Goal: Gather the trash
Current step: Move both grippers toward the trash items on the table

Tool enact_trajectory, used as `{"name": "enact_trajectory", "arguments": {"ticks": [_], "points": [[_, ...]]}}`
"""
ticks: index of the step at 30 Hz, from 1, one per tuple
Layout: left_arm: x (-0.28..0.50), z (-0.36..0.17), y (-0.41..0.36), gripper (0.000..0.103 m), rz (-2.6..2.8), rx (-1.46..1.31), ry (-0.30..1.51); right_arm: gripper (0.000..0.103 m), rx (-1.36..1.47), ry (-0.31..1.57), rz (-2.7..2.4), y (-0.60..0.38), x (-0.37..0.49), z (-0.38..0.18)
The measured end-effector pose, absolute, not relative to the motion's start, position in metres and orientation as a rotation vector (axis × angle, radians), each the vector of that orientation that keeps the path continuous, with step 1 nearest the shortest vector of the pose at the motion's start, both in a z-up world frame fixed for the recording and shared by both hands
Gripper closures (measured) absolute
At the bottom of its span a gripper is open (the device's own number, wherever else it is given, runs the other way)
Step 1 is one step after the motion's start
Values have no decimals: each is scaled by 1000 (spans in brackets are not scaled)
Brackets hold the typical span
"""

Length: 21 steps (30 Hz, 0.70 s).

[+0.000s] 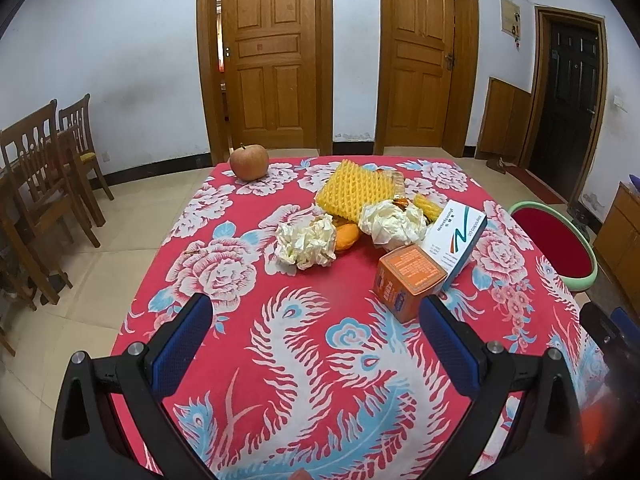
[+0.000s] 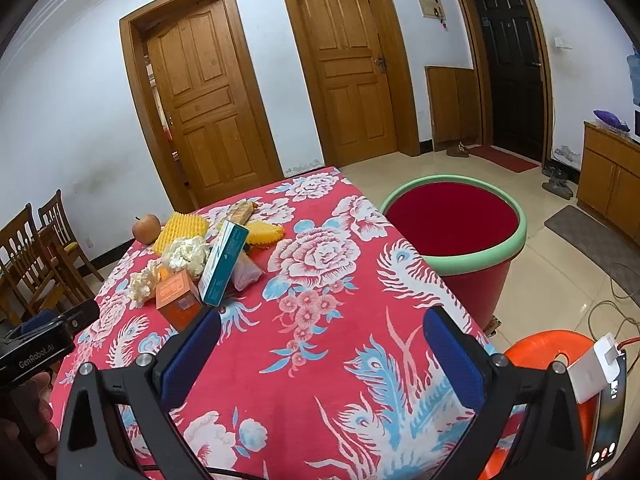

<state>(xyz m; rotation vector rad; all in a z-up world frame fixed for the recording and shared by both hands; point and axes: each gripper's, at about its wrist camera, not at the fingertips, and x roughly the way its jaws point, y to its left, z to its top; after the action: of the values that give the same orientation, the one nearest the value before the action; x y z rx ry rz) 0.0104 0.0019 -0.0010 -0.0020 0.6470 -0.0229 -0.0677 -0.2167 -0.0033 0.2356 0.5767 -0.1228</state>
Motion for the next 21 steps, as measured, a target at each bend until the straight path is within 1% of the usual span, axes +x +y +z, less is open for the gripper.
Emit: {"name": "enact_trajectory", "arguments": {"ticks": [21], "points": [[56, -9, 42, 1, 24, -65, 708, 0, 163, 609, -132, -187, -45, 5]]}}
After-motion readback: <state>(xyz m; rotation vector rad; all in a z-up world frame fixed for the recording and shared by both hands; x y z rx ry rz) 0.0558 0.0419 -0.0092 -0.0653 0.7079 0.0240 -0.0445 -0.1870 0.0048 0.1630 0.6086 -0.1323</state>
